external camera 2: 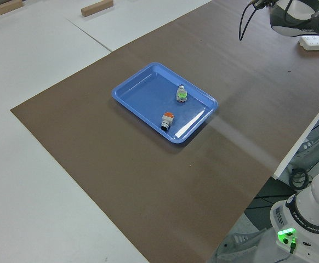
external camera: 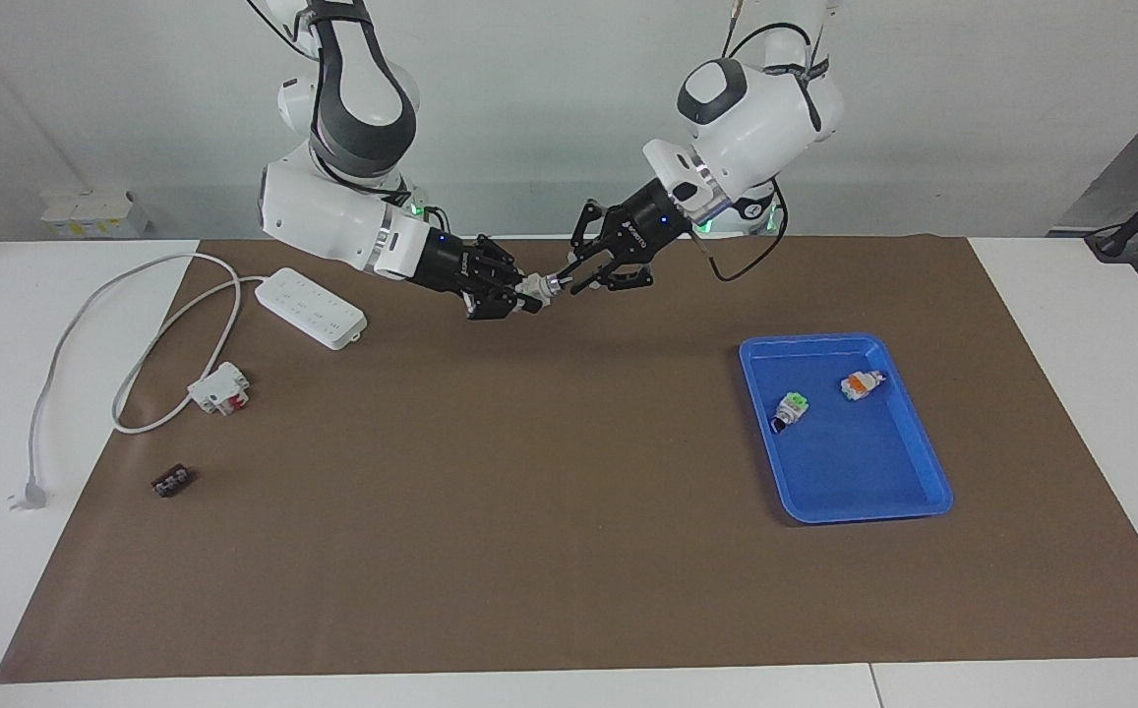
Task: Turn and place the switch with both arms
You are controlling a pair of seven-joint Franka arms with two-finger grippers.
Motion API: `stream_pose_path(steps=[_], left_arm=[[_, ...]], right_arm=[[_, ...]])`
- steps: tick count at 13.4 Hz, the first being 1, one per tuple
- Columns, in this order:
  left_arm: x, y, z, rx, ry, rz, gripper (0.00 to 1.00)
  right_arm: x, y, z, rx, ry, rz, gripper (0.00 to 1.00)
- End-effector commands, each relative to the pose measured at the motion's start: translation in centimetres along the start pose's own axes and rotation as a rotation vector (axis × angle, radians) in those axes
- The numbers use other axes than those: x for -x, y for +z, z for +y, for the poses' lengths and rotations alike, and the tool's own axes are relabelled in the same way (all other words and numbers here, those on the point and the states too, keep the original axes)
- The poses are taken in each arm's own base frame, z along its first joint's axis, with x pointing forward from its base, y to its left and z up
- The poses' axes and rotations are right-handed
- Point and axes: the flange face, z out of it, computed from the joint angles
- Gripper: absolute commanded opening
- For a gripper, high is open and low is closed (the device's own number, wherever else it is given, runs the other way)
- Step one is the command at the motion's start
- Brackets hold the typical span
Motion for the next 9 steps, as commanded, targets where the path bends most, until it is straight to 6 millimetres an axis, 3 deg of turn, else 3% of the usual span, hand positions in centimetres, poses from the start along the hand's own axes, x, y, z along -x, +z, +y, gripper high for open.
stream_pose_path(steps=[1, 9], left_arm=[[0.04, 0.42, -0.03, 0.02, 0.007, -0.008, 0.24], [0.28, 0.67, -0.15, 0.02, -0.002, -0.017, 0.0]], right_arm=[[-0.32, -0.38, -0.64, 0.028, 0.023, 0.011, 0.0], [-0.32, -0.37, -0.66, 0.026, 0.024, 0.01, 0.0]])
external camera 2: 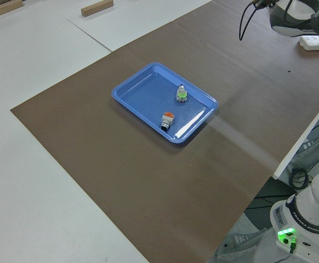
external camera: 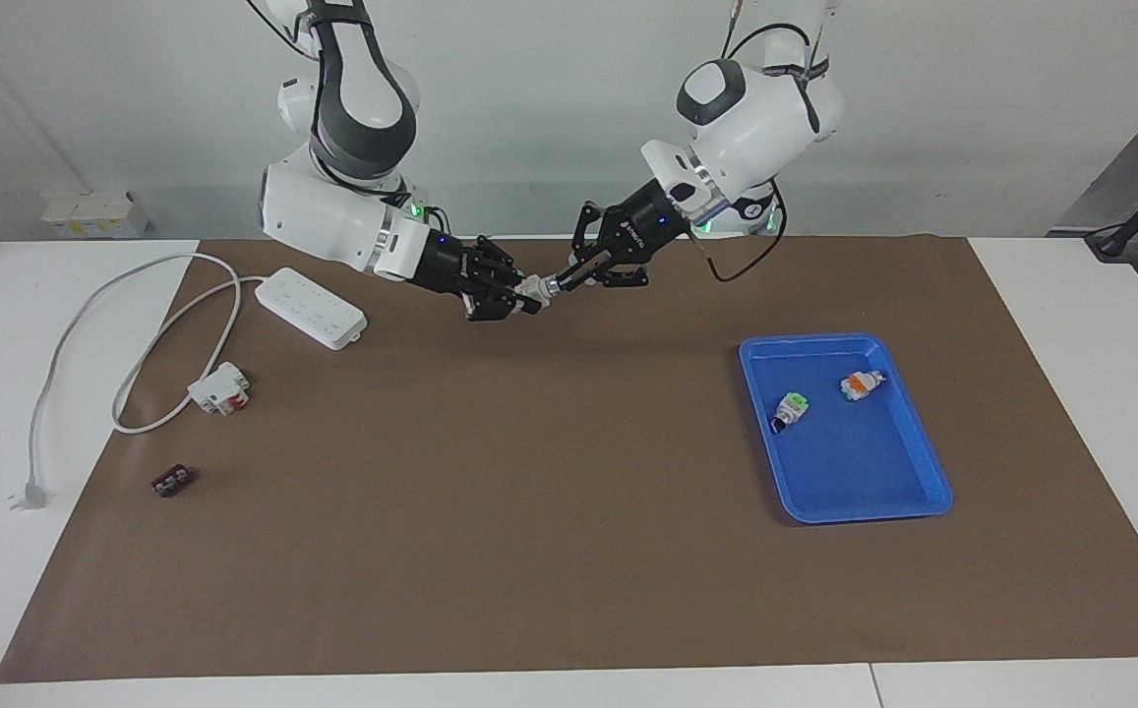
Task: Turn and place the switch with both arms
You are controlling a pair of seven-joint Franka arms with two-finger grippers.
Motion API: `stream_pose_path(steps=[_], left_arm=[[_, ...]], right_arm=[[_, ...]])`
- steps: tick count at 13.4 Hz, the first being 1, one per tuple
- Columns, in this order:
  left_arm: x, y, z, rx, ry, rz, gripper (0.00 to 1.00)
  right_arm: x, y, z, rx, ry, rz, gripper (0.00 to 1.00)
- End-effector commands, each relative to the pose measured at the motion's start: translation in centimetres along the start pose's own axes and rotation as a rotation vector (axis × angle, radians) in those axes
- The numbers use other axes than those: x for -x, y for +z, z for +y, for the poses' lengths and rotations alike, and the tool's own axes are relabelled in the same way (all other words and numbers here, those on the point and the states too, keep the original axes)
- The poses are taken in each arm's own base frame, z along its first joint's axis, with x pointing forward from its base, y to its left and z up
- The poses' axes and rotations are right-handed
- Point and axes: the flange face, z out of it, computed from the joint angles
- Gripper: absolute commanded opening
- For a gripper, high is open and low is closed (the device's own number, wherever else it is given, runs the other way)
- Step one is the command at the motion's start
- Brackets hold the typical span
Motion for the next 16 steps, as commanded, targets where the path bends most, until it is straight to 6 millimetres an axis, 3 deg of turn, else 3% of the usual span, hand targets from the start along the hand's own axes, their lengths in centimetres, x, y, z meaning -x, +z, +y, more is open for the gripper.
stream_pose_path(steps=[1, 6, 16], left_arm=[[0.21, 0.53, -0.17, 0.017, -0.013, -0.011, 0.0], [0.23, 0.57, -0.11, 0.016, -0.124, -0.012, 0.0], [0.37, 0.94, 0.34, 0.009, -0.715, -0.013, 0.0]], right_arm=[[-0.59, -0.45, -0.56, 0.027, 0.02, 0.013, 0.0], [-0.57, -0.45, -0.57, 0.025, 0.019, 0.008, 0.0], [-0.56, -0.45, -0.57, 0.025, 0.021, 0.007, 0.0]])
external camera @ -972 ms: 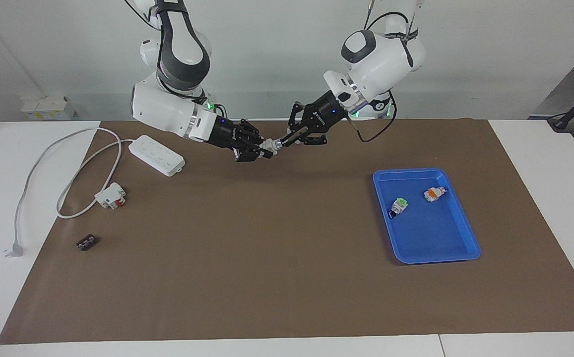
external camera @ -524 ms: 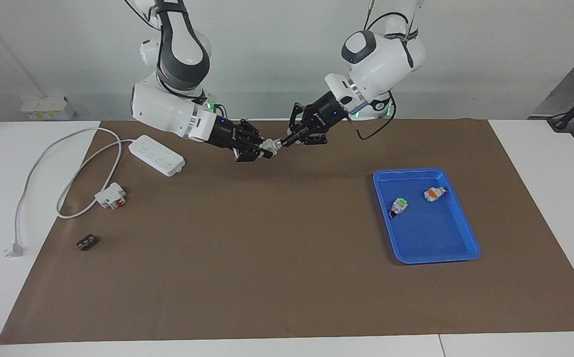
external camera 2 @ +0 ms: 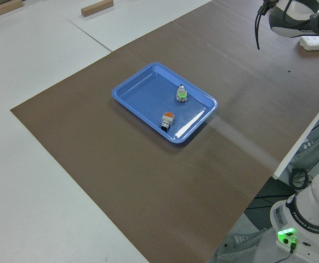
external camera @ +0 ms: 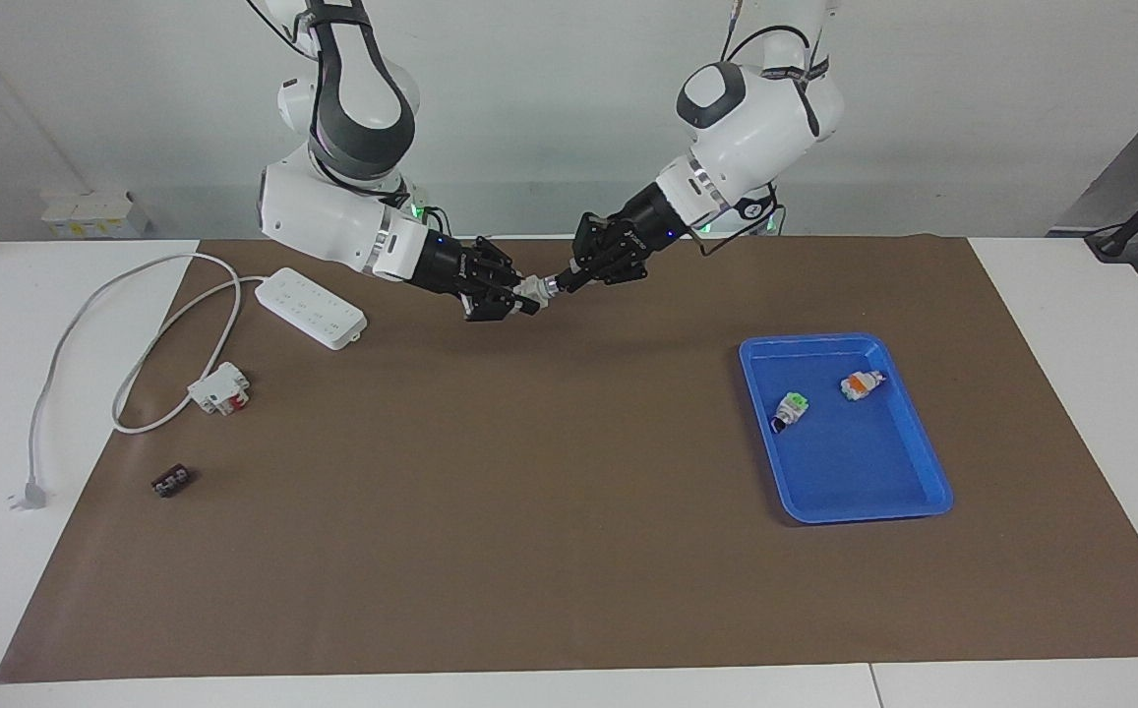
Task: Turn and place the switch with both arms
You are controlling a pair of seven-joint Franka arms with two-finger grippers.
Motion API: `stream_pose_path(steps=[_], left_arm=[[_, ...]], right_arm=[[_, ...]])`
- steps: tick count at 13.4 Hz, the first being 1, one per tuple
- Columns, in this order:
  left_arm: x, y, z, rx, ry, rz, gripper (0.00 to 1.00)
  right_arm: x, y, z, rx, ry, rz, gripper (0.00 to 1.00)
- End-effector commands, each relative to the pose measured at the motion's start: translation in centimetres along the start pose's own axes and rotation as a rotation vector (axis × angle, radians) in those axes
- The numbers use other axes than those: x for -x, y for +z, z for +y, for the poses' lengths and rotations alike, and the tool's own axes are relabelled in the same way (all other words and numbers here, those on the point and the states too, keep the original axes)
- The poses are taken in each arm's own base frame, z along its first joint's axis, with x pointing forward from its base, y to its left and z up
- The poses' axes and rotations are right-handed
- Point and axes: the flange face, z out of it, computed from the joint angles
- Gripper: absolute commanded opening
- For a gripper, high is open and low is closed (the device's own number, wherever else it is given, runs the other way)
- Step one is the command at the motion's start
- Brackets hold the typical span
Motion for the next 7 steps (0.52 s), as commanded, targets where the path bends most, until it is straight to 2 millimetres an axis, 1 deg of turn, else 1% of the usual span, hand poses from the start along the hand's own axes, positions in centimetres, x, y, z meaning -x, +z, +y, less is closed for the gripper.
stream_pose_path(steps=[1, 2, 3, 7], left_arm=[[0.73, 0.88, 0.37, 0.006, -0.178, -0.015, 0.0], [1.3, 1.22, 0.76, 0.005, -0.229, -0.024, 0.0], [1.43, 1.32, 0.84, 0.004, -0.297, -0.027, 0.0], [1.48, 1.32, 0.99, 0.004, -0.528, -0.023, 0.0]], right_arm=[[-0.64, -0.27, -0.6, 0.021, 0.02, 0.006, 0.0], [-0.64, -0.27, -0.6, 0.021, 0.02, 0.006, 0.0], [-0.65, -0.27, -0.6, 0.021, 0.022, 0.007, 0.0], [-0.6, -0.33, -0.57, 0.022, 0.023, 0.006, 0.0]])
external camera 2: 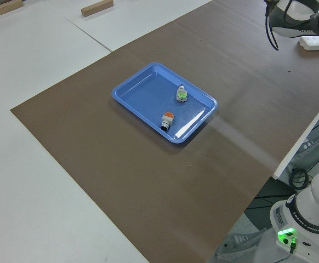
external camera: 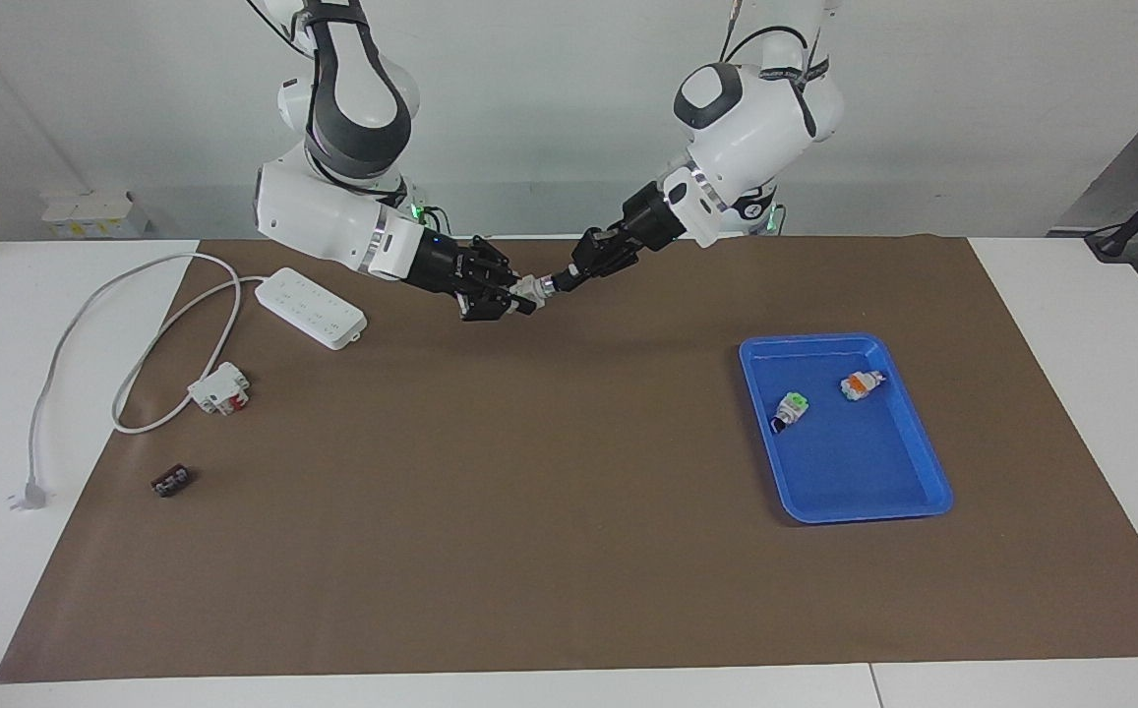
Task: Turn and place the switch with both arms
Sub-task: 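Open the right gripper and pull the switch away with the left gripper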
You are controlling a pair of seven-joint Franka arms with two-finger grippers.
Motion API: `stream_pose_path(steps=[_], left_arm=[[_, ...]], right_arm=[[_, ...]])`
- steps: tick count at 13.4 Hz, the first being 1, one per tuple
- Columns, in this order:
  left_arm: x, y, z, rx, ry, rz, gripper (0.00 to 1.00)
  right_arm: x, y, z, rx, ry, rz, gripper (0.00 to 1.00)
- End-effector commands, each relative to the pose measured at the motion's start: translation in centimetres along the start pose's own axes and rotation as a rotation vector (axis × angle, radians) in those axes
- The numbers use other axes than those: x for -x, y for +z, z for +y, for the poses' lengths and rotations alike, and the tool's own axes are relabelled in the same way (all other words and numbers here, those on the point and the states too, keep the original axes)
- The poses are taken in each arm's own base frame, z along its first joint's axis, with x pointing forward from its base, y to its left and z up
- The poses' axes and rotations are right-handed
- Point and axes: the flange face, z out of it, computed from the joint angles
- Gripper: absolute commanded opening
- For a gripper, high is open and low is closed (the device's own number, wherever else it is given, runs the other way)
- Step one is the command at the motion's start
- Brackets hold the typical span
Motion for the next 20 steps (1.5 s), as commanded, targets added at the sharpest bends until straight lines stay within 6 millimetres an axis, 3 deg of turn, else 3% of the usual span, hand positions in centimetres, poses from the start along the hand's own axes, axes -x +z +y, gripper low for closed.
stream_pose_path(steps=[1, 8, 15, 16, 17, 20], left_arm=[[1.5, 1.0, 0.3, 0.001, -0.15, -0.022, 0.0], [2.4, 1.1, 1.4, 0.062, -0.493, 0.029, 0.0], [2.7, 1.3, 1.4, 0.069, -0.526, 0.033, 0.0], [2.6, 1.2, 1.4, 0.07, -0.526, 0.034, 0.0], [2.6, 1.2, 1.4, 0.07, -0.528, 0.034, 0.0], [2.3, 1.1, 1.3, 0.072, -0.524, 0.039, 0.0]], right_arm=[[-0.8, 0.1, -0.4, 0.015, 0.018, 0.006, 0.0], [-0.7, 0.1, -0.5, 0.014, 0.017, 0.005, 0.0], [-0.6, 0.2, -0.6, 0.013, 0.02, 0.004, 0.0], [-0.5, 0.2, -0.6, 0.012, 0.021, 0.003, 0.18], [-0.5, 0.2, -0.6, 0.012, 0.021, 0.003, 0.98], [-0.6, 0.2, -0.6, 0.013, 0.021, 0.004, 1.0]])
